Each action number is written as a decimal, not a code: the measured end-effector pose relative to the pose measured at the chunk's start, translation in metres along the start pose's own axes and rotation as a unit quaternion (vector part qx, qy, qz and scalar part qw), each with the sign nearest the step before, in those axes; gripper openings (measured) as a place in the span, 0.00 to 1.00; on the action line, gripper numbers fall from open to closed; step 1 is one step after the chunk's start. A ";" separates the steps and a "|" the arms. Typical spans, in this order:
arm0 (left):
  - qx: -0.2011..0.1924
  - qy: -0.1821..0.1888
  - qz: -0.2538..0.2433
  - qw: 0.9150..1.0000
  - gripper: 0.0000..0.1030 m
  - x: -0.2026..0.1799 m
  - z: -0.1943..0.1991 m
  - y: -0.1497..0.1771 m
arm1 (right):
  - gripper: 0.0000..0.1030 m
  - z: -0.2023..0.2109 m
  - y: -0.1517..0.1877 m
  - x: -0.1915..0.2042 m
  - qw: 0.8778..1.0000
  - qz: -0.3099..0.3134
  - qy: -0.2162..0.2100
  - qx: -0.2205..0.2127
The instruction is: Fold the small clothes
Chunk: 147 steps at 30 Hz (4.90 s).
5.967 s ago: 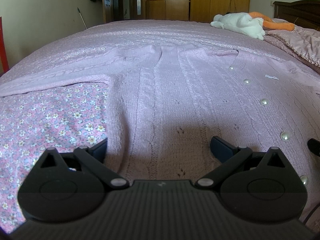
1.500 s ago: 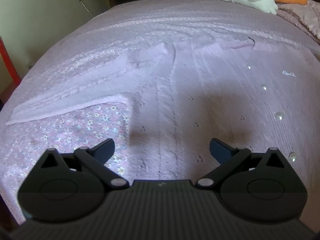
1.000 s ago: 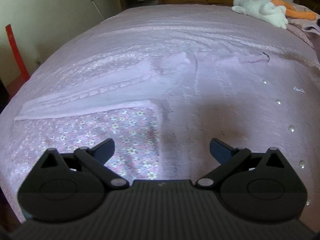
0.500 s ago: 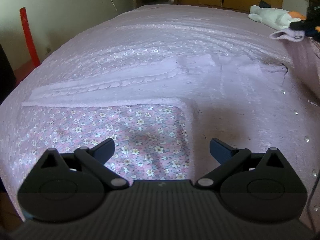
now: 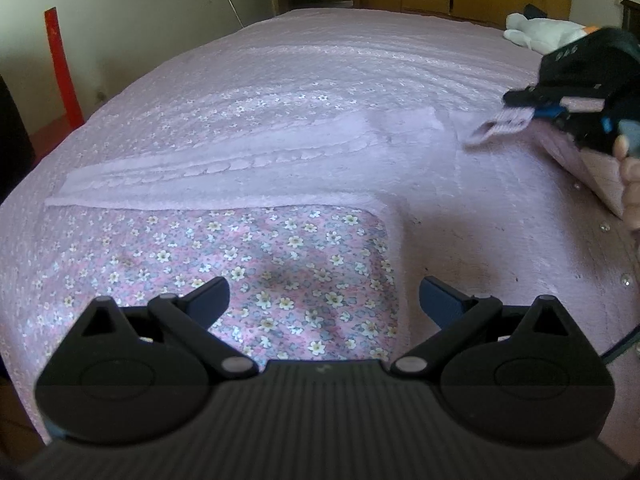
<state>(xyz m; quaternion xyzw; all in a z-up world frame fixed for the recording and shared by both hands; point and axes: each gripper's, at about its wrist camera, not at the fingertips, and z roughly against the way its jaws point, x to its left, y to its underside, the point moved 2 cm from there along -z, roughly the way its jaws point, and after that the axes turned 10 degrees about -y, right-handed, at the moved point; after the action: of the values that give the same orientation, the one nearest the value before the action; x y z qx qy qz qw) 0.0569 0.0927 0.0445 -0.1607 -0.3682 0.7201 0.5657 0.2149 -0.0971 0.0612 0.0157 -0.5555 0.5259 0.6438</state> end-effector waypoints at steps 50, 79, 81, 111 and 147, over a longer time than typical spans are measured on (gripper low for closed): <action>-0.240 -0.061 -0.241 0.938 0.17 -0.164 -0.049 -0.053 | 0.65 0.175 -0.025 -0.180 0.983 0.011 0.169 -0.075; -0.015 -0.026 0.104 0.994 0.77 0.054 -0.069 -0.050 | 0.83 0.225 0.043 -0.117 0.984 0.080 0.150 -0.045; -0.010 -0.029 0.135 0.990 0.77 0.072 -0.073 -0.046 | 0.84 0.224 0.052 -0.114 0.982 0.094 0.157 -0.038; -0.049 -0.088 0.213 0.972 0.55 0.111 -0.138 -0.052 | 0.86 0.212 0.079 -0.121 0.980 0.086 0.176 -0.033; -0.173 0.191 0.091 0.962 0.10 -0.062 -0.008 -0.065 | 0.87 0.220 0.081 -0.121 0.982 0.081 0.162 -0.043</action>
<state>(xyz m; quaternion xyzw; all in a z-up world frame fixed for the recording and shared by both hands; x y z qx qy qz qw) 0.1266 0.0430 0.0741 -0.4238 -0.3561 0.6498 0.5209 0.0256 -0.2737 0.0105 -0.1424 -0.4650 0.5476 0.6808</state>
